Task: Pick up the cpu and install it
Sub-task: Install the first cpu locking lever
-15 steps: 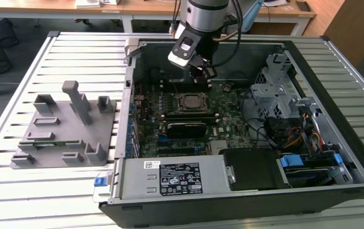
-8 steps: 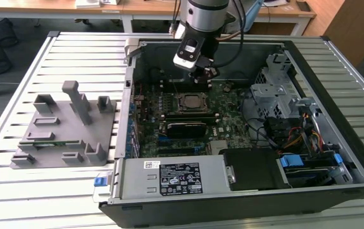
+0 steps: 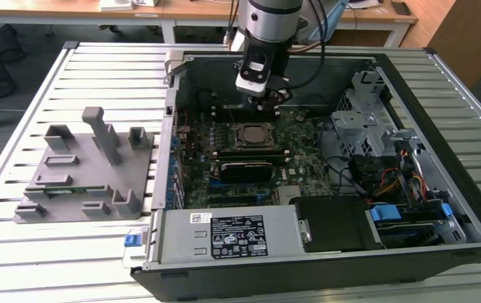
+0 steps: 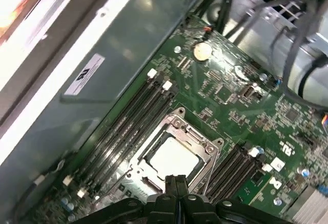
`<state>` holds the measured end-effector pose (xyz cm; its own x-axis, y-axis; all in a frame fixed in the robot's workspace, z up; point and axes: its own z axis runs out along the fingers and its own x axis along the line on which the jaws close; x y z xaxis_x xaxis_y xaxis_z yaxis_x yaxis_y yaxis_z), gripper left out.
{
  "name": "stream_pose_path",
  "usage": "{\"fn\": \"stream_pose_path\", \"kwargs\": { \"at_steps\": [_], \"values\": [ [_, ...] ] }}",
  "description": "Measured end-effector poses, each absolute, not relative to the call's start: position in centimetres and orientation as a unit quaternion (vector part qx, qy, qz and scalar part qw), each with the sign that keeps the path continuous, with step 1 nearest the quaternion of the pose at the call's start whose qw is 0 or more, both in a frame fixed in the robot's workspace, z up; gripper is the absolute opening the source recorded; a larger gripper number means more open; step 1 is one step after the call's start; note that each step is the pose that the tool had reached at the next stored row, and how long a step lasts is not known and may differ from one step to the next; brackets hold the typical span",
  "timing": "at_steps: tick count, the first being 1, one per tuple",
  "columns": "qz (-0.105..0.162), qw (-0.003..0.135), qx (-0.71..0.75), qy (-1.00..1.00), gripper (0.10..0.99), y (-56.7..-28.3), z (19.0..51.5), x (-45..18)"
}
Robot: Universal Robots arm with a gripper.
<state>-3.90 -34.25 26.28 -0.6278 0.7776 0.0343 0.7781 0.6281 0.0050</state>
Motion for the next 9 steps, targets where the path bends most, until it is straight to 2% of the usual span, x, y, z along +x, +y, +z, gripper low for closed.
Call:
{"fn": "stream_pose_path", "kwargs": {
  "at_steps": [9],
  "values": [
    [-0.008,0.015,-0.356,-0.934,0.106,-34.25,26.2,-3.89]
  ]
}}
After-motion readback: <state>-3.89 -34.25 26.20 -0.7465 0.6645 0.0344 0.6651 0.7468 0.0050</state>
